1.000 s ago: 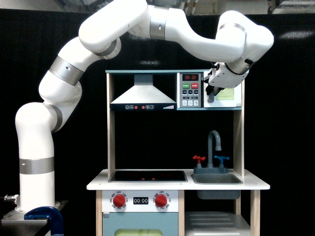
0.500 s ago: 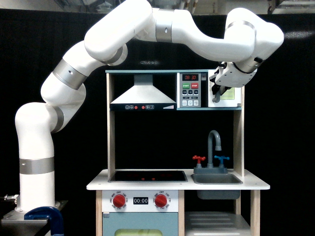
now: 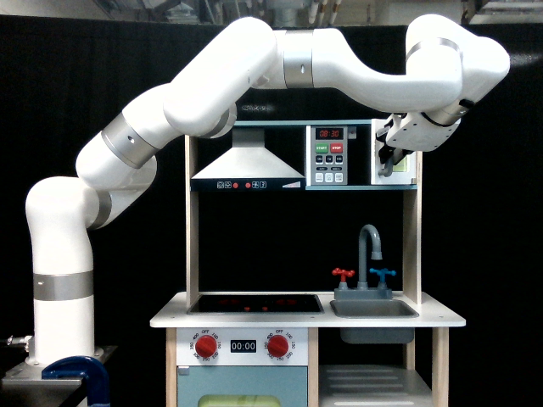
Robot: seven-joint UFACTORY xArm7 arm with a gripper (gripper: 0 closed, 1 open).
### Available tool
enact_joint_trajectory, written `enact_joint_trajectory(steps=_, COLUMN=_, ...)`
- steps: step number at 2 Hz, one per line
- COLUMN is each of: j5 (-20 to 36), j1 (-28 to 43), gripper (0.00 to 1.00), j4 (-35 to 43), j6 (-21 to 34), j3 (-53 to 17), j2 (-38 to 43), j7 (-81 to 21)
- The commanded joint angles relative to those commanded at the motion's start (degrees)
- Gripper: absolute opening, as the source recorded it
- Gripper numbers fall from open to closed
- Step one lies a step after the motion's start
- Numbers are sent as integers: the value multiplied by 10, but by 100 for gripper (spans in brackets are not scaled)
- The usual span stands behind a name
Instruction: Open the oven door
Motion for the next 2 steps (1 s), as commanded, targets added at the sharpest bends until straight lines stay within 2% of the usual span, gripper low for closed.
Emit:
enact_joint_trajectory(steps=1, j5=-3, j1=-6, gripper=0, j4=118, j6=24, j3=25, j2=71, j7=47)
enact_joint_trajectory(steps=2, j5=-44, j1=-13, gripper=100, j4=127, j6=14, j3=74, j2=82, j7=54)
